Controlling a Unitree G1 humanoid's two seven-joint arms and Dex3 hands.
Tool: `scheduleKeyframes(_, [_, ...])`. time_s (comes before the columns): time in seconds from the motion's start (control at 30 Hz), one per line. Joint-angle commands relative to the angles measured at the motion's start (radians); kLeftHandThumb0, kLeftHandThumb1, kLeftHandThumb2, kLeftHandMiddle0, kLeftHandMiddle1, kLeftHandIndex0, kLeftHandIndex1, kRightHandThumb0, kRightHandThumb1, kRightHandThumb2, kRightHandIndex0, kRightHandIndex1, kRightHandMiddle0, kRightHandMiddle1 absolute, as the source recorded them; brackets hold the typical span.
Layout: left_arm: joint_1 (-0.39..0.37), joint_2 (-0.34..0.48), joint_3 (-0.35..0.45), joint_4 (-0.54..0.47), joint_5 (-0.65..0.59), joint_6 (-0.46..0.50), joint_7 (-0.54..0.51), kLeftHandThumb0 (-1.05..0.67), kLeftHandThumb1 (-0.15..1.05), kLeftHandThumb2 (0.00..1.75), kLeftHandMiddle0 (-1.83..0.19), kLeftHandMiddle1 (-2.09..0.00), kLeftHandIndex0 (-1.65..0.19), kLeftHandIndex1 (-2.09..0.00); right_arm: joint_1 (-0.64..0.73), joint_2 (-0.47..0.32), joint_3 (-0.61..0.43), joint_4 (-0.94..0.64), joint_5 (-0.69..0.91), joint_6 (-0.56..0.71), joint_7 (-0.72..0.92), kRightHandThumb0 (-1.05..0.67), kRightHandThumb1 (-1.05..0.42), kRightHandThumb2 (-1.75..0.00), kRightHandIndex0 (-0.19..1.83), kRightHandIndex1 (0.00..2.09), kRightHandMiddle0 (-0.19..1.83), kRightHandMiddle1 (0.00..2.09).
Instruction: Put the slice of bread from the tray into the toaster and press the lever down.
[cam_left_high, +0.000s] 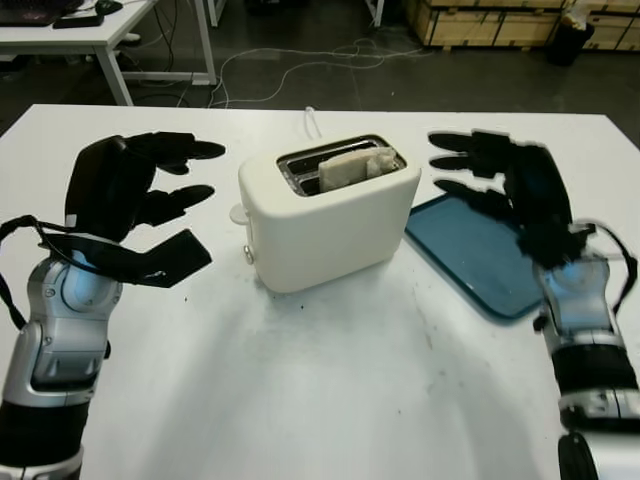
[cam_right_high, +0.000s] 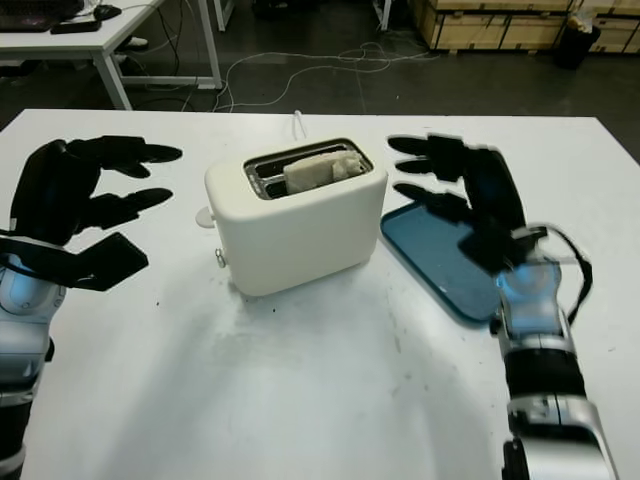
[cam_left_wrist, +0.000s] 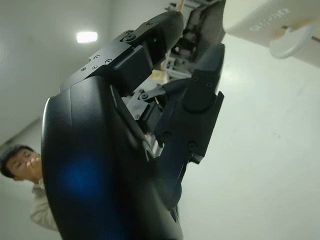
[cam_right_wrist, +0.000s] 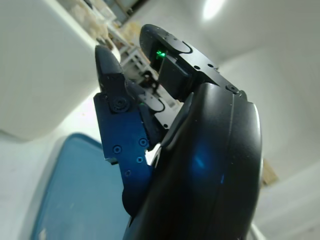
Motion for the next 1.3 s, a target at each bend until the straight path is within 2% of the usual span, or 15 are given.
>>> scheduleKeyframes(0.0, [-0.026,0.024,-0.003,0.018,0.000,-0.028,-0.011,-0.15,0.65,0.00,-0.92,-0.80,-1.11,-0.13,0.039,0.025,-0.011,-0.021,0.001,-0.043,-0.033,-0.22,-0.90,0.00,0.96,0.18,0.90,0.03])
scheduleKeyframes(0.23, [-0.064,0.070,-0.006,0.046,-0.023,-0.043,-0.084,-0.05,0.65,0.01,-1.08,-0.70,-1.22,-0.13,0.102,0.066,-0.027,-0.028,0.018,-0.043,-0.084,-0.20,-0.91,0.00,0.99,0.14,0.92,0.02])
scheduleKeyframes(0.47, [-0.062,0.102,-0.008,0.047,-0.029,-0.031,-0.145,-0.03,0.66,0.01,-1.17,-0.69,-1.28,-0.12,0.101,0.071,-0.037,-0.001,0.033,-0.065,-0.087,-0.16,-0.90,0.00,1.00,0.11,0.92,0.01])
scheduleKeyframes(0.73, [-0.070,0.103,-0.037,0.076,-0.001,-0.050,-0.150,-0.07,0.67,0.00,-1.18,-0.68,-1.31,-0.10,0.103,0.072,-0.034,-0.021,0.020,-0.046,-0.097,-0.18,-0.89,0.00,1.02,0.08,0.93,0.01])
scheduleKeyframes(0.93, [-0.077,0.093,-0.059,0.094,0.017,-0.062,-0.145,-0.17,0.69,0.01,-1.17,-0.71,-1.32,-0.08,0.103,0.069,-0.035,-0.019,0.024,-0.056,-0.095,-0.18,-0.89,0.00,1.04,0.07,0.94,0.01])
scheduleKeyframes(1.0, [-0.077,0.086,-0.065,0.100,0.013,-0.065,-0.143,-0.17,0.70,0.01,-1.16,-0.74,-1.32,-0.07,0.103,0.067,-0.035,-0.017,0.027,-0.060,-0.092,-0.17,-0.89,0.00,1.04,0.07,0.94,0.01])
scheduleKeyframes(1.13, [-0.080,0.081,-0.084,0.123,0.023,-0.080,-0.137,-0.24,0.79,0.02,-1.07,-0.98,-1.31,-0.04,0.105,0.067,-0.038,-0.016,0.043,-0.056,-0.080,-0.17,-0.89,0.00,1.05,0.06,0.94,0.01])
scheduleKeyframes(1.27, [-0.085,0.075,-0.101,0.143,0.049,-0.083,-0.118,-0.25,0.87,0.04,-1.01,-0.99,-1.29,-0.02,0.111,0.064,-0.036,-0.022,0.032,-0.056,-0.085,-0.19,-0.89,0.00,1.05,0.05,0.94,0.01])
